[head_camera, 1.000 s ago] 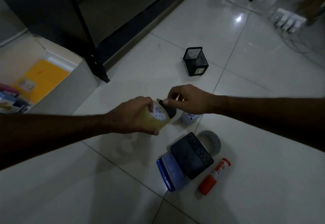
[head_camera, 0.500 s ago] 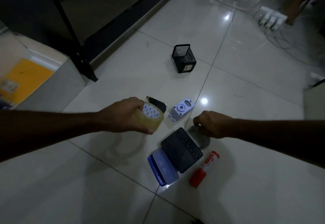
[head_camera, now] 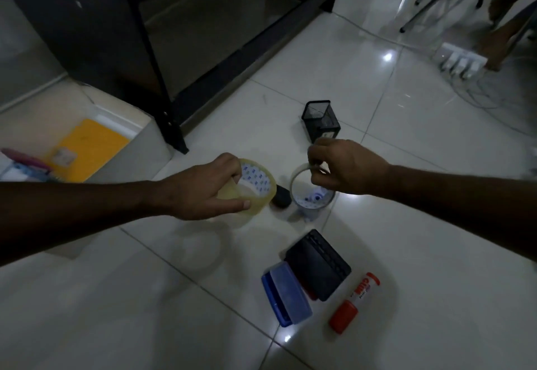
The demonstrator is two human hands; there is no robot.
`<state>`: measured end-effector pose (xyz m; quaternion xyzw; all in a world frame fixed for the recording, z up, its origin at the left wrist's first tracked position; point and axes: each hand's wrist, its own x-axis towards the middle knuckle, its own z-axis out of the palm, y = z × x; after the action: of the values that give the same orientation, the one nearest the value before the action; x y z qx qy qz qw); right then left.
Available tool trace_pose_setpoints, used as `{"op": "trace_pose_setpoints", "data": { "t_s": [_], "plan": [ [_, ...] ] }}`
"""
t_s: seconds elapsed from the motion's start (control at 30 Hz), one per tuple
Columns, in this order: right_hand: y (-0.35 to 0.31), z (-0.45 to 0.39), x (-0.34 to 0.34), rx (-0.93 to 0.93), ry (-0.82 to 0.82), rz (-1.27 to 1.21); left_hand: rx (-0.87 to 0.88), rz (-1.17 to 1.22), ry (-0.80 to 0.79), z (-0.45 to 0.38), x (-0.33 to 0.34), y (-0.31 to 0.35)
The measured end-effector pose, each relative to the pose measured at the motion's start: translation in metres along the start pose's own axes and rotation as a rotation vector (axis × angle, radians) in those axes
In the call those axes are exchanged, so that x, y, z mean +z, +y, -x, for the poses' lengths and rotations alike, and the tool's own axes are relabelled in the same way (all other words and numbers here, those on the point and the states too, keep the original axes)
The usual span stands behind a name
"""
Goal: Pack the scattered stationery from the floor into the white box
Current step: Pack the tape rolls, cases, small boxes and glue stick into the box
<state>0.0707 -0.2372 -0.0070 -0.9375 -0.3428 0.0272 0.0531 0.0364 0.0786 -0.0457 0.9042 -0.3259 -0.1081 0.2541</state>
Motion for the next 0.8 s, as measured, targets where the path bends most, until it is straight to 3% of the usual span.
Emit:
{"op": "trace_pose_setpoints", "data": {
  "t_s": [0.27, 0.53, 0.7, 0.8],
  "plan": [
    [-0.063, -0.100, -0.028, 0.133, 0.236, -0.465, -0.024, -0.167, 0.294, 0.064, -0.081, -0.026],
    [-0.156, -0.204, -0.041, 0.173, 0.243, -0.882, -0.351, -0.305, 0.487, 0.150, -0.146, -0.080],
    [-0.203, -0.256, -0.027, 0.192, 0.273, -0.944, -0.629, -0.288, 0.494, 0.171, -0.165, -0.135],
    [-0.218, -0.279, -0.011, 0.168, 0.251, -0.893, -0.687, -0.269, 0.370, 0.165, -0.168, -0.160]
  ]
}}
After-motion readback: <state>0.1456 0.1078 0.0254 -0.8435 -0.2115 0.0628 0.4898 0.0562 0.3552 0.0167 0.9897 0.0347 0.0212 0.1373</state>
